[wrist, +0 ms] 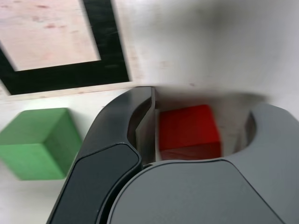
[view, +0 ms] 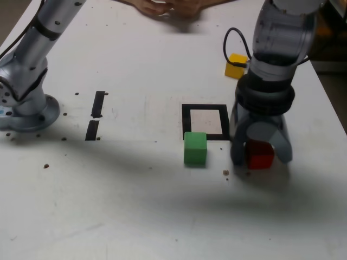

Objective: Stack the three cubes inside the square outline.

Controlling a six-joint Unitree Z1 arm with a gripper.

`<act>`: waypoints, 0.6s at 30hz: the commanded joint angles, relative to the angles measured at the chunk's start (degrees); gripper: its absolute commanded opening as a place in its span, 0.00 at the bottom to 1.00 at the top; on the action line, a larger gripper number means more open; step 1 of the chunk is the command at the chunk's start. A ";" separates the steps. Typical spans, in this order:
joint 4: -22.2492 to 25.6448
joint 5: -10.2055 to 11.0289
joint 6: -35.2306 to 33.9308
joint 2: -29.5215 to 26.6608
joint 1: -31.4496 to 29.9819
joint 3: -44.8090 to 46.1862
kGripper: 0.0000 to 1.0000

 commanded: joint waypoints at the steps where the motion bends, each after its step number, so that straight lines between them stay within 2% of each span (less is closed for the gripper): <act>1: -1.03 0.43 0.05 0.40 -0.20 0.10 0.25; 4: -1.48 0.64 0.32 0.36 -0.23 0.13 0.13; 8: -0.74 0.92 0.58 -0.32 -0.41 0.46 0.05; 14: 3.12 2.21 0.61 -3.59 -0.92 1.91 0.00; 18: 8.00 4.69 0.62 -7.49 -1.07 2.55 0.00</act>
